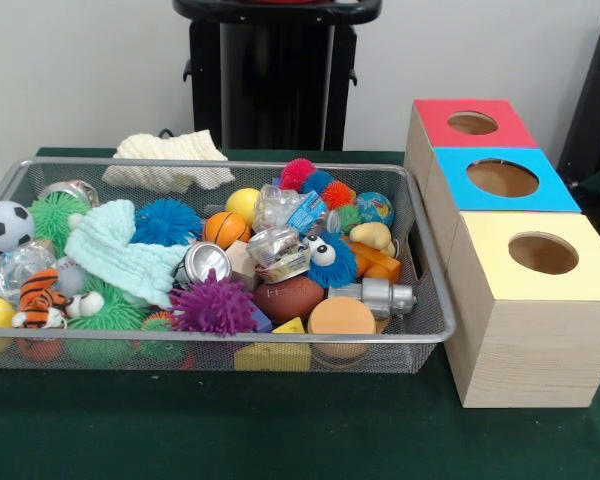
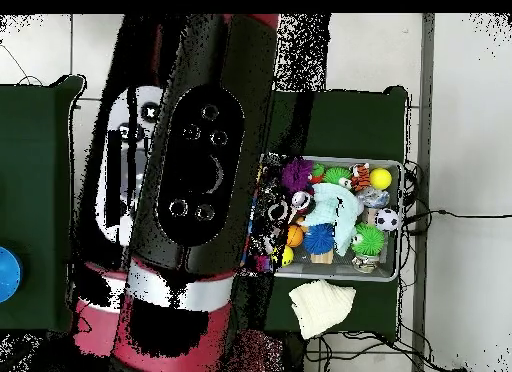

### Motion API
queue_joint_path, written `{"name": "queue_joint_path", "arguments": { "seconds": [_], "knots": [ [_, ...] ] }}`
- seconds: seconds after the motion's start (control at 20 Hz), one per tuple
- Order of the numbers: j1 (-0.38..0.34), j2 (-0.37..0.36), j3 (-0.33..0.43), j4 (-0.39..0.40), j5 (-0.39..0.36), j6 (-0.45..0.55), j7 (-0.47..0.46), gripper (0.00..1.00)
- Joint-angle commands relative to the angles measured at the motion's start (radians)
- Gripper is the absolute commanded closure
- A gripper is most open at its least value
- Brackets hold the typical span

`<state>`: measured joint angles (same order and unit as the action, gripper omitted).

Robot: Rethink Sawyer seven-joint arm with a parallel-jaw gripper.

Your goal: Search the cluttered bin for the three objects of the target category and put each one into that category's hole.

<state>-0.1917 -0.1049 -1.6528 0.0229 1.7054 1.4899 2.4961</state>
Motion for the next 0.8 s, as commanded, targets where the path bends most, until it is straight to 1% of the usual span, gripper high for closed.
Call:
{"name": "queue_joint_path", "arguments": {
  "seconds": [0.05, 0.1, 0.25, 0.35, 0.45, 0.6, 0.8],
  "knots": [
    [-0.068, -0.099, -0.27, -0.028, 0.156, 0.113, -0.425, 1.0],
    [-0.062, -0.08, -0.227, -0.028, 0.121, 0.064, -0.43, 1.0],
    [-0.04, -0.008, -0.068, -0.034, 0.007, -0.086, -0.475, 1.0],
    [-0.032, 0.022, -0.002, -0.035, -0.034, -0.136, -0.482, 1.0],
    [-0.023, 0.043, 0.051, -0.031, -0.07, -0.177, -0.477, 1.0],
    [-0.011, 0.06, 0.109, -0.025, -0.123, -0.221, -0.471, 1.0],
    [0.001, 0.063, 0.15, -0.017, -0.167, -0.223, -0.459, 1.0]
  ]
}}
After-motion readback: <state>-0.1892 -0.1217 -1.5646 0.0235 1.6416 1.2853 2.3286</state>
